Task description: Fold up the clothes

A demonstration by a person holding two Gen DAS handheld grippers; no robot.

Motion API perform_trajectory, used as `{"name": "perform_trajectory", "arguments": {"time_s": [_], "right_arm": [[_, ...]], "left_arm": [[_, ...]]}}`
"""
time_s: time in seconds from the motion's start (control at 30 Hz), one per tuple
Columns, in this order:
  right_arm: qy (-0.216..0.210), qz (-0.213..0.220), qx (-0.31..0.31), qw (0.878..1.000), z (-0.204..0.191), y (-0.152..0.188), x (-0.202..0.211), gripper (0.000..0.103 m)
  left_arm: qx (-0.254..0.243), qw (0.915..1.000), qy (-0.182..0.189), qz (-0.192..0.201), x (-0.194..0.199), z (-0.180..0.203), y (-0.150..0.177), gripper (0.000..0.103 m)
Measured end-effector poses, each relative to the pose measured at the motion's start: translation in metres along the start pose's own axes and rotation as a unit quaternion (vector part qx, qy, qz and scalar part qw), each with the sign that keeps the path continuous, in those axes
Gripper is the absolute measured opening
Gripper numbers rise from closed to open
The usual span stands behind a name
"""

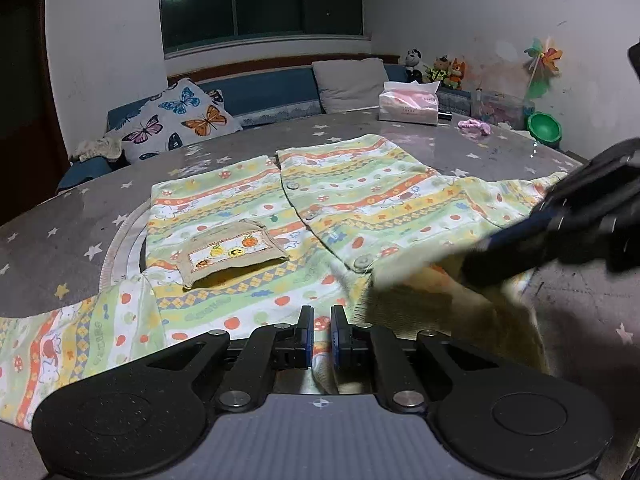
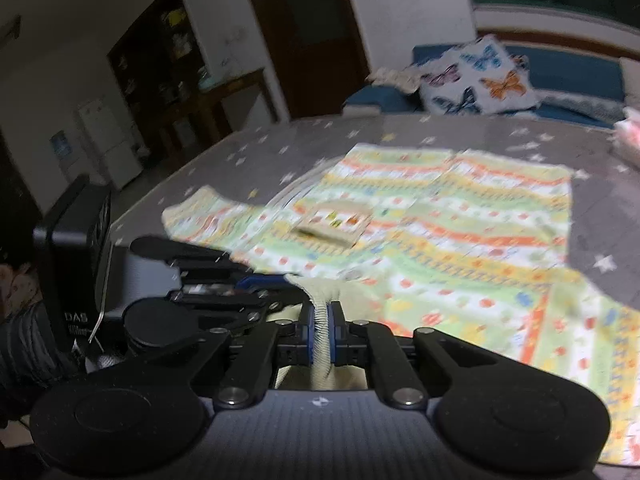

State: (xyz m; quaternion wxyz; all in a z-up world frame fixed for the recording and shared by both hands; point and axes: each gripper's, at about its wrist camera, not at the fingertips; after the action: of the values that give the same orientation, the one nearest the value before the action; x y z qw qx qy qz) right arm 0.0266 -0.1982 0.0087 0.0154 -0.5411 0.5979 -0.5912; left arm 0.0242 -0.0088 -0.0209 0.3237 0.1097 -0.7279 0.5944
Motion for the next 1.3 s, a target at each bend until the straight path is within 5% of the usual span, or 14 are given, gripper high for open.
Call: {"name": "perform_trajectory", "arguments": {"time_s": [0.1,0.33,0.47,0.73,0.97,1.3], "right_arm": [[-0.007,-0.019,0.026,0.999,-0.011,0.003,-0.007,0.016],[0.018,0.023,0.029,0.999,-0.004,-0.013,0.003,0.016],[0.039,-0.011,0.046,0.998,0.000,-0.005,-0.028,0.016],[0.040,-0.019,0.051,0.998,-0.003,0.009,-0.024,0.029],[0.141,0.023,-0.033,0.989,0.060,0.021,0.032,0.036],[0.293,0.065,-0.143,0.943,0.159,0.059,0.095,0.038]], "left_arm": [[0.001,1.0000,-0.001,0.005,0.003,0.001,0.002,0.010],[0.035,0.9994,0.001,0.005,0.017,-0.016,0.008,0.011],[0.047,0.9987,-0.006,0.021,0.031,-0.024,0.001,0.011],[0.035,0.9981,0.037,0.033,0.015,-0.006,-0.028,0.011],[0.003,0.9984,0.056,-0.002,-0.011,0.019,-0.017,0.011],[-0.011,0.9984,0.056,-0.004,-0.012,0.022,-0.012,0.012]]}}
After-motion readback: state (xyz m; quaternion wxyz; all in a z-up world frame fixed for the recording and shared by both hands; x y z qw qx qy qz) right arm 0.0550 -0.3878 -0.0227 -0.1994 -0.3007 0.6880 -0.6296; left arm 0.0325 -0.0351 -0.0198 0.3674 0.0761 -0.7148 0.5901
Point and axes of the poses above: each gripper's, at about its wrist camera, not at the fingertips, and x roughly against the way its jaws point, z to its right, y to its underside, and after that the axes turned 3 degrees about -y, right-handed
